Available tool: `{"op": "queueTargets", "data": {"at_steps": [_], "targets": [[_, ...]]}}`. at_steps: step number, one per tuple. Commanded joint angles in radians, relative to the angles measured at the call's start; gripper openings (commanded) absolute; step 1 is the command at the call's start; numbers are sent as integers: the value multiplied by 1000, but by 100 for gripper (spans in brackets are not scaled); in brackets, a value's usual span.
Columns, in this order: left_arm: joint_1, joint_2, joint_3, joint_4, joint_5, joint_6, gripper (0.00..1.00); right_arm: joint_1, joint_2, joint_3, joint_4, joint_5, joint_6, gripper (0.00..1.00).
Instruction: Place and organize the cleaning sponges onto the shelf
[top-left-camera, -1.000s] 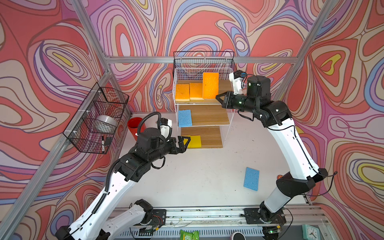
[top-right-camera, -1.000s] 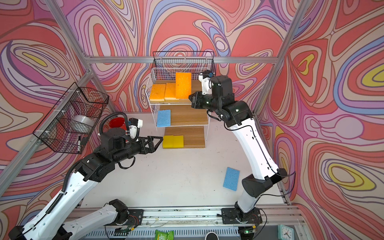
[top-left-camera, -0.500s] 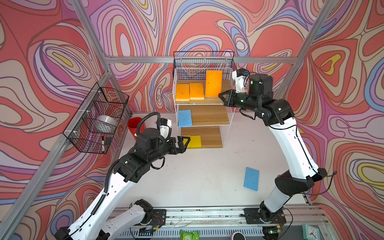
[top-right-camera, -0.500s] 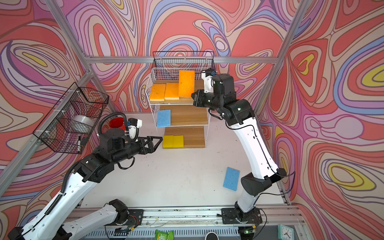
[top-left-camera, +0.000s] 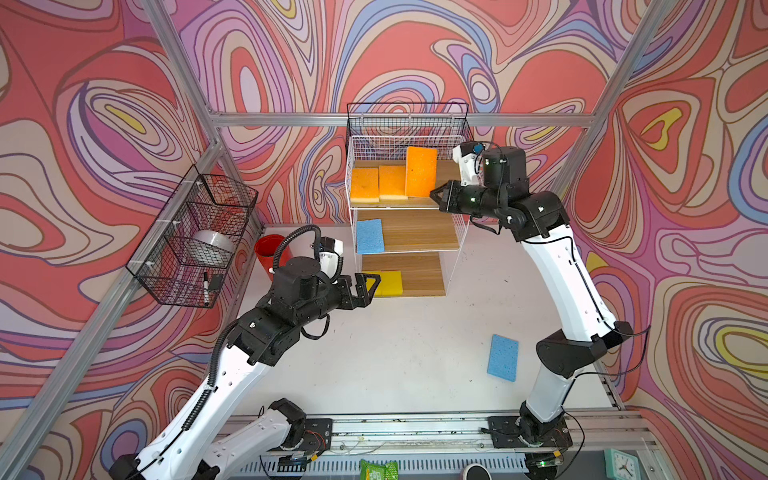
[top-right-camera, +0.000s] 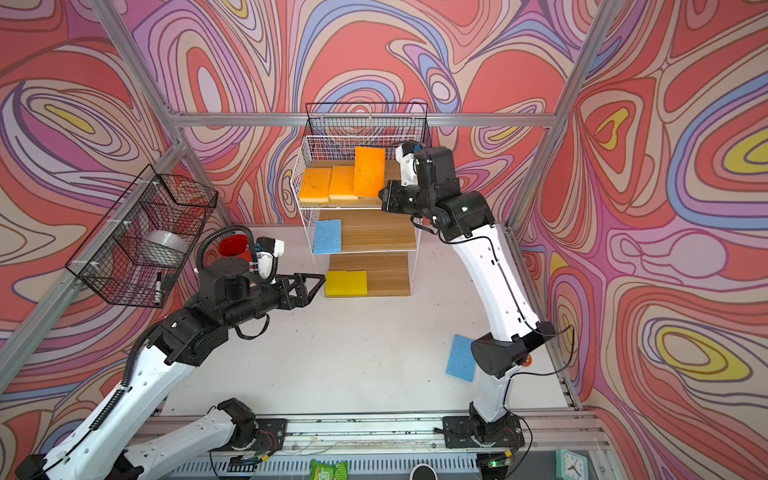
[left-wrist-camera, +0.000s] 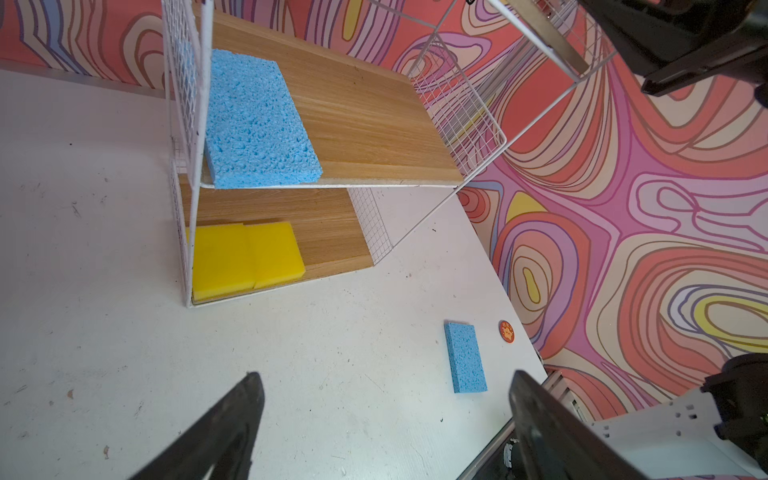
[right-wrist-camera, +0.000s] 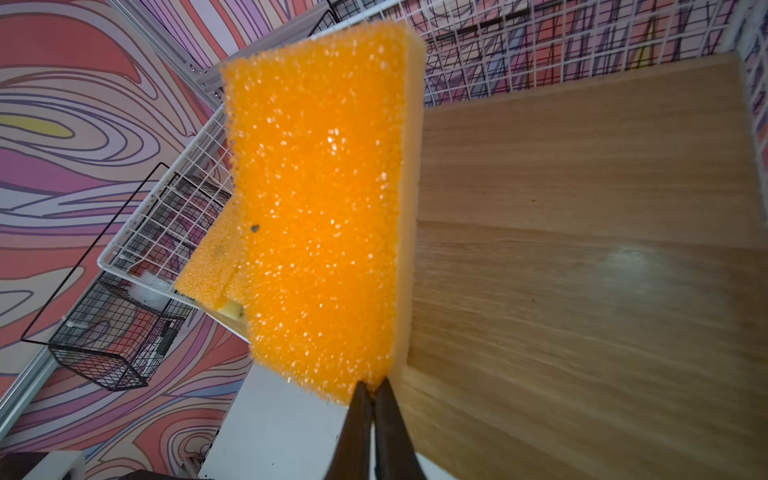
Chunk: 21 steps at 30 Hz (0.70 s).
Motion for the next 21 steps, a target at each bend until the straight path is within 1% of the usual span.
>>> {"op": "queueTargets", "data": {"at_steps": [1, 11, 12, 21], "targets": [[8, -7, -2, 0, -3, 20, 93, -1, -10, 12, -9, 20, -11, 0], [10, -4, 2, 0, -2, 22, 93, -16, -43, -31, 63, -39, 9, 0], [11, -4, 3, 0, -3, 21, 94, -16, -71, -36, 66, -39, 9, 0], [13, -4, -2, 3, -1, 20, 94, -18, -85, -45, 58, -14, -6, 0]]}}
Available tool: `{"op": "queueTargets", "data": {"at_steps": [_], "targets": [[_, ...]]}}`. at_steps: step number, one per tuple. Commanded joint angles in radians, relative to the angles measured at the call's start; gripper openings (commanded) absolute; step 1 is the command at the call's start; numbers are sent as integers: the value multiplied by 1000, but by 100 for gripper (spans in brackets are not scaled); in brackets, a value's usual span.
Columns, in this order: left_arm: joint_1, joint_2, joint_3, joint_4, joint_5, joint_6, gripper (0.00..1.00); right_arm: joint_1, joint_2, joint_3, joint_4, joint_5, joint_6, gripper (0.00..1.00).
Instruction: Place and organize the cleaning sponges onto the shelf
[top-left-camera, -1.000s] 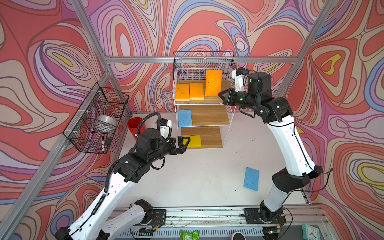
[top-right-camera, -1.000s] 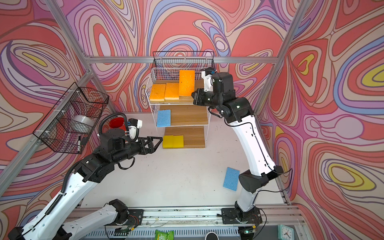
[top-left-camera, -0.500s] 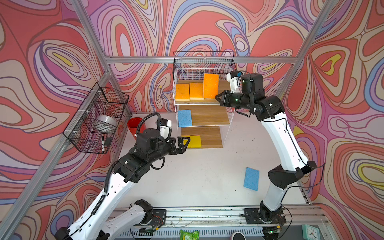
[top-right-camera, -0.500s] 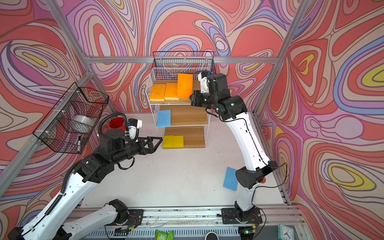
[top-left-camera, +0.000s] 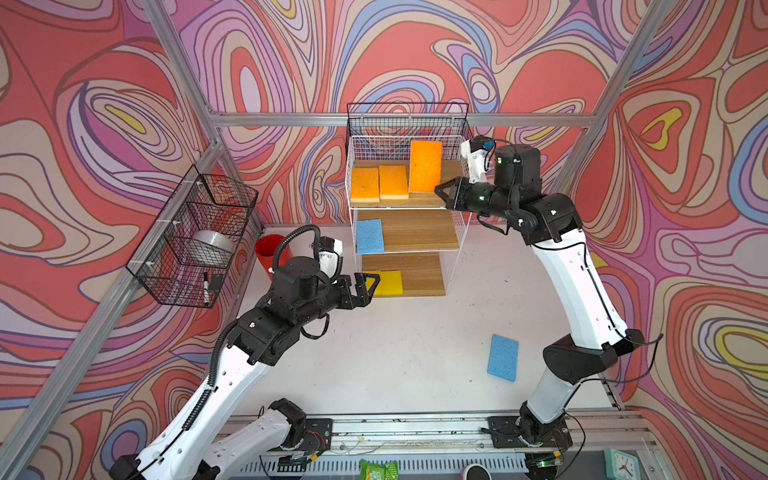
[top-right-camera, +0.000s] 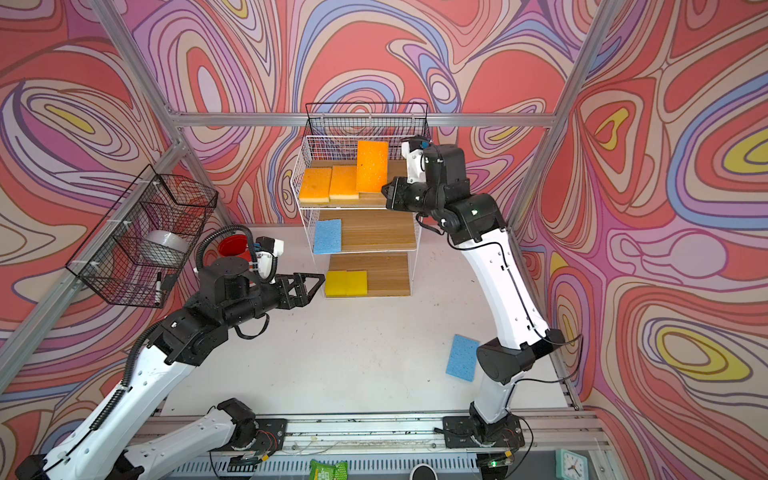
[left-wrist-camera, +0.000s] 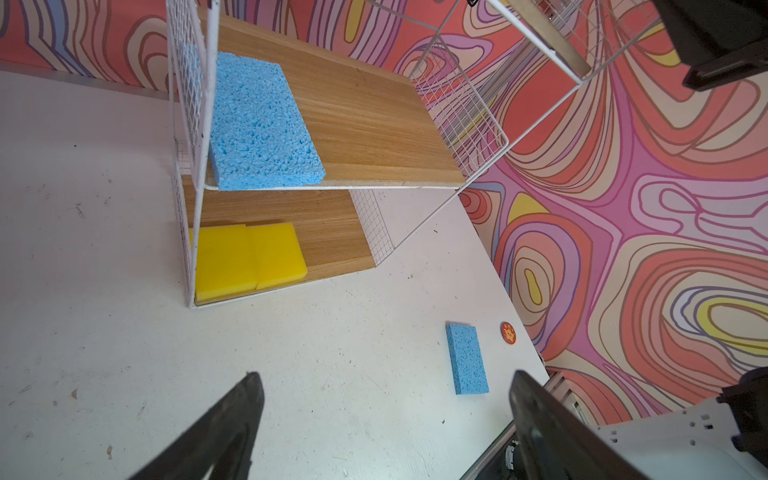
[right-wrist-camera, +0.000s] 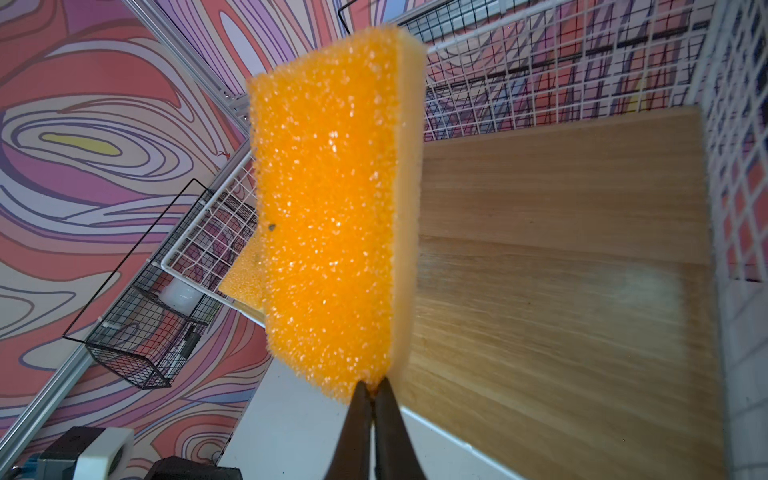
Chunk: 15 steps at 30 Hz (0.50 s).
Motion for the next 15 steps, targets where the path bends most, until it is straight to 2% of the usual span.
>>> {"op": "queueTargets", "data": {"at_steps": [1, 15], "targets": [[6, -4, -4, 5, -1, 17, 93, -6, -23, -15, 9, 15, -12, 0], [8, -7, -9, 2, -3, 21, 93, -6, 8, -12, -1, 34, -27, 0]]}}
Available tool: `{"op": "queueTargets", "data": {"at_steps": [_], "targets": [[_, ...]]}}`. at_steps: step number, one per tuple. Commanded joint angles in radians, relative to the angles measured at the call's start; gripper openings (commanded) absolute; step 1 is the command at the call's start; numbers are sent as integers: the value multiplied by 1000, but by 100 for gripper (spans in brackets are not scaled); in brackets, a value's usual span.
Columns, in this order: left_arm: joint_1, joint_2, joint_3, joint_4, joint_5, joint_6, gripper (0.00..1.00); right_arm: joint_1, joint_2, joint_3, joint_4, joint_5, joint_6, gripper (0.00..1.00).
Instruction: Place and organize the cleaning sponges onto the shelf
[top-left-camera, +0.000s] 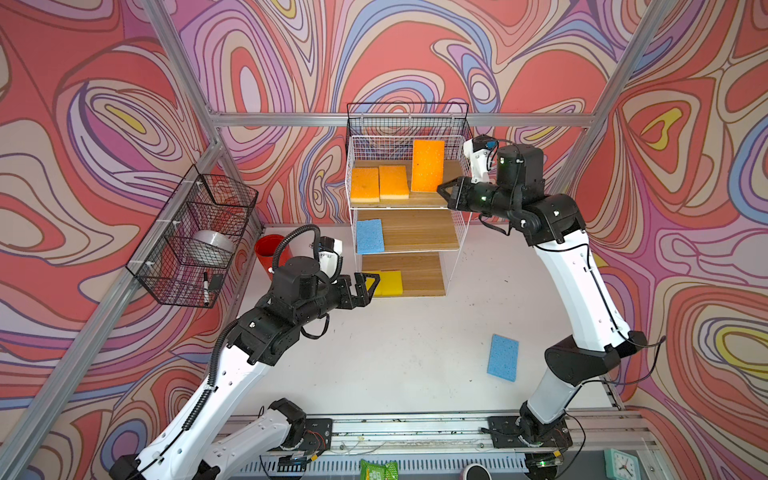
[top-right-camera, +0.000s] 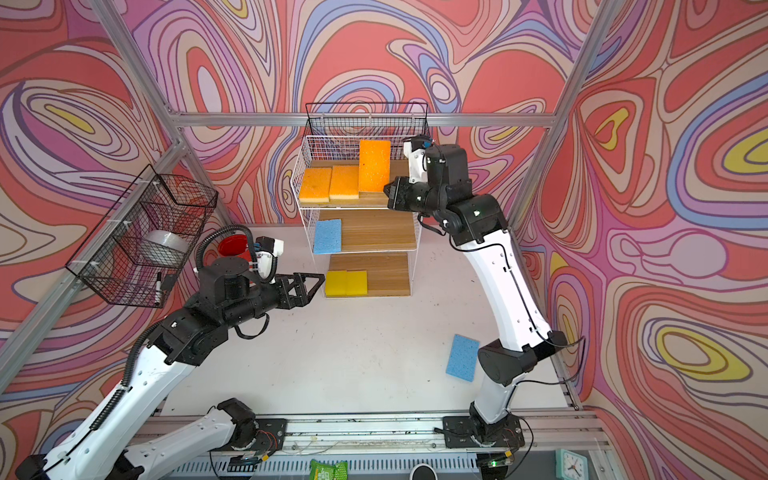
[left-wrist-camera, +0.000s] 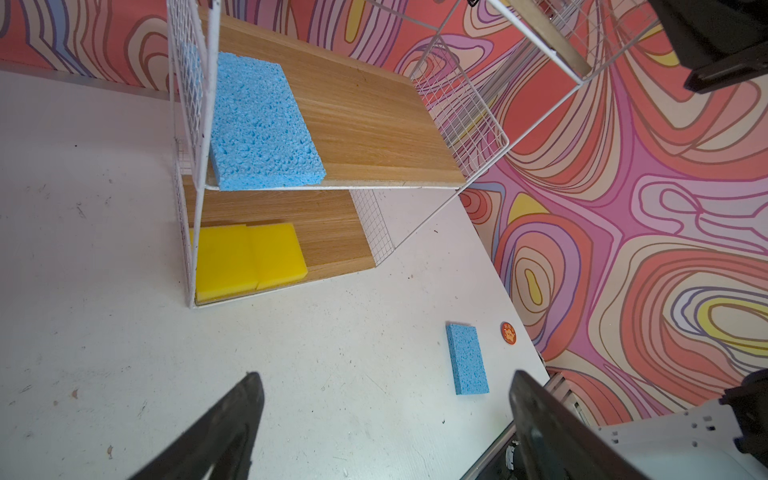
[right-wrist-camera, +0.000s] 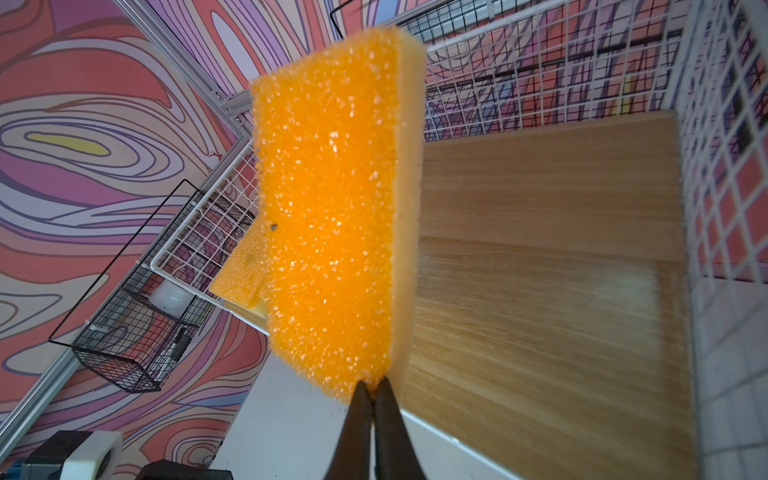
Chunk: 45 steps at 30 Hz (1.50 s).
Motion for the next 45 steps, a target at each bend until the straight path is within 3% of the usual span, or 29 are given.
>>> {"op": "queueTargets", "data": {"at_steps": [1, 27, 45], "targets": [[7, -7, -10, 0, -2, 21, 93, -4, 12, 0, 0, 10, -20, 0], [14, 1, -20, 10, 2, 20, 94, -14, 47, -10, 8, 31, -31, 0], [16, 9, -8, 11, 6, 18, 93, -51, -8, -37, 60, -38, -6, 0]]}}
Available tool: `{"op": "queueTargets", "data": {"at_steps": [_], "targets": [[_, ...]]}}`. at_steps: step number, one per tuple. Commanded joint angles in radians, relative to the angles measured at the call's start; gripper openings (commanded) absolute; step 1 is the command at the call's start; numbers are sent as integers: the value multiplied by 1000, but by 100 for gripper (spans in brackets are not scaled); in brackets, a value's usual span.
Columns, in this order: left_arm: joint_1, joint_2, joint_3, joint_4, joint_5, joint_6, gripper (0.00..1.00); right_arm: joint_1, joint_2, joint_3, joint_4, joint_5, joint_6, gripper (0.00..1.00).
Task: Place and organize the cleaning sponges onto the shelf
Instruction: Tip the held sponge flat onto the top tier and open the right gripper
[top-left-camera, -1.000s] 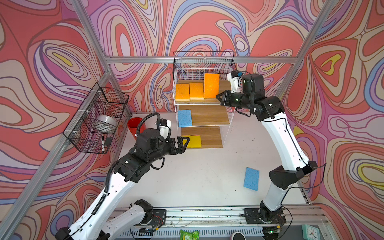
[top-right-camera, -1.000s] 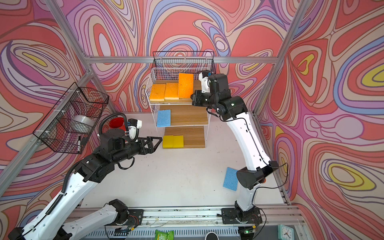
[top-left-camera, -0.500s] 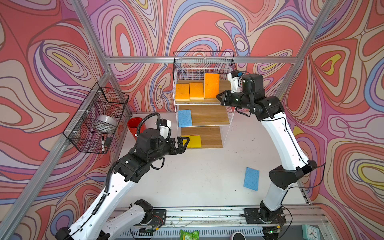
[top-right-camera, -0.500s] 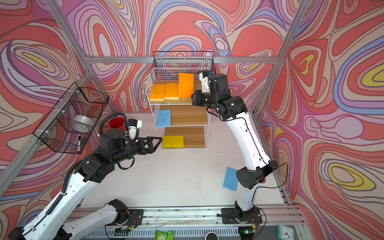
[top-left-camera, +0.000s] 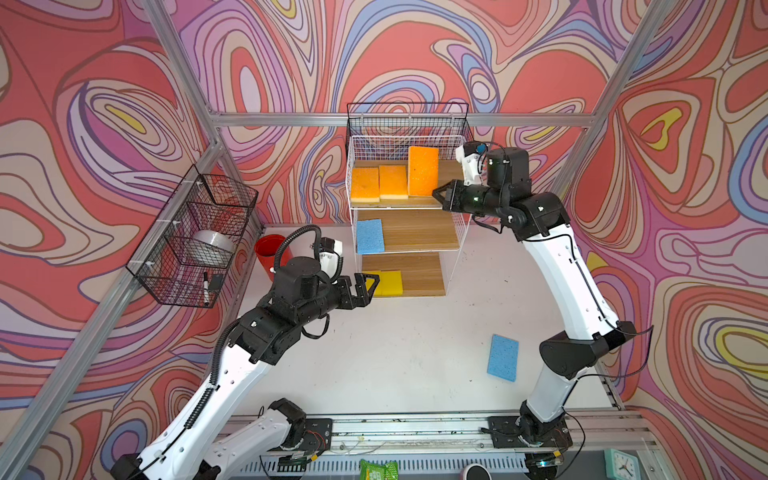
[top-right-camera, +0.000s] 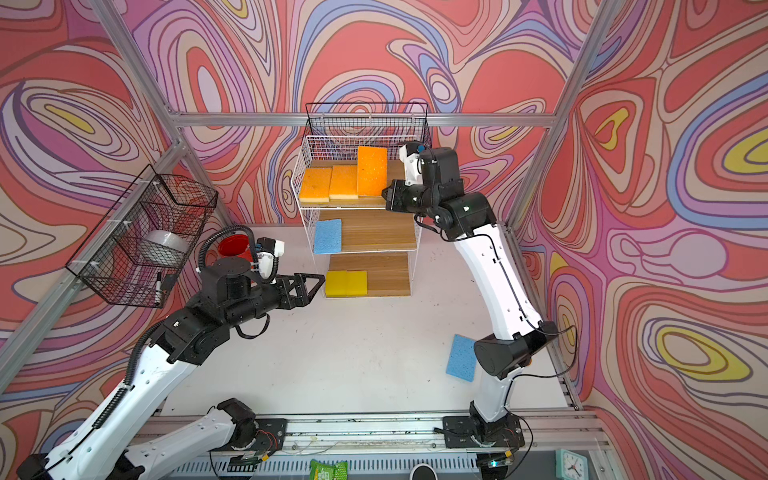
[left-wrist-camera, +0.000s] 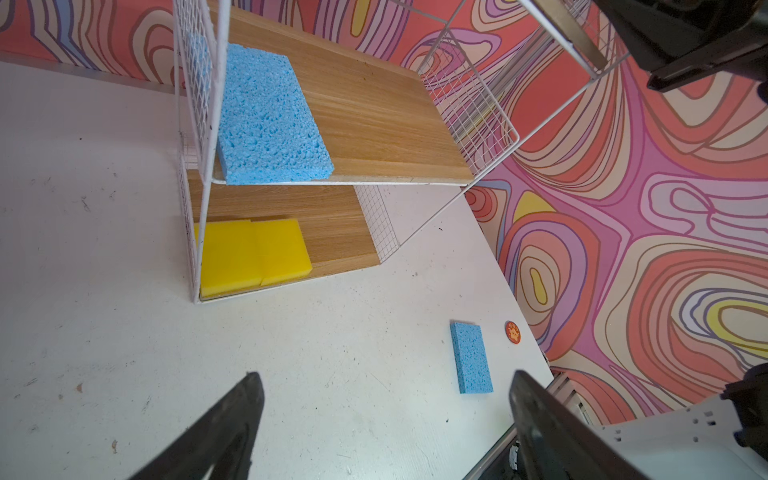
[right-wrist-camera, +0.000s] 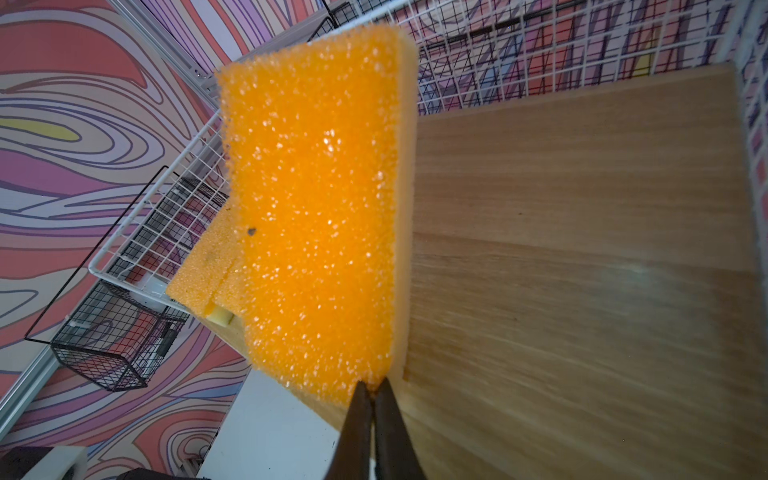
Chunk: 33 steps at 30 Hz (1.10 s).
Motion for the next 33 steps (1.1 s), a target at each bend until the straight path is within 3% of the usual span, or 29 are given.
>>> {"op": "queueTargets", "data": {"at_steps": [1, 23, 33], "targets": [[10, 4, 4, 12, 6, 18, 94, -23, -55, -10, 36, 13, 2, 0], [12, 12, -1, 17, 8, 21, 94, -26, -32, -50, 55, -22, 12, 0], [14, 16, -10, 23, 8, 21, 94, -26, -39, -95, 70, 14, 9, 0]]}}
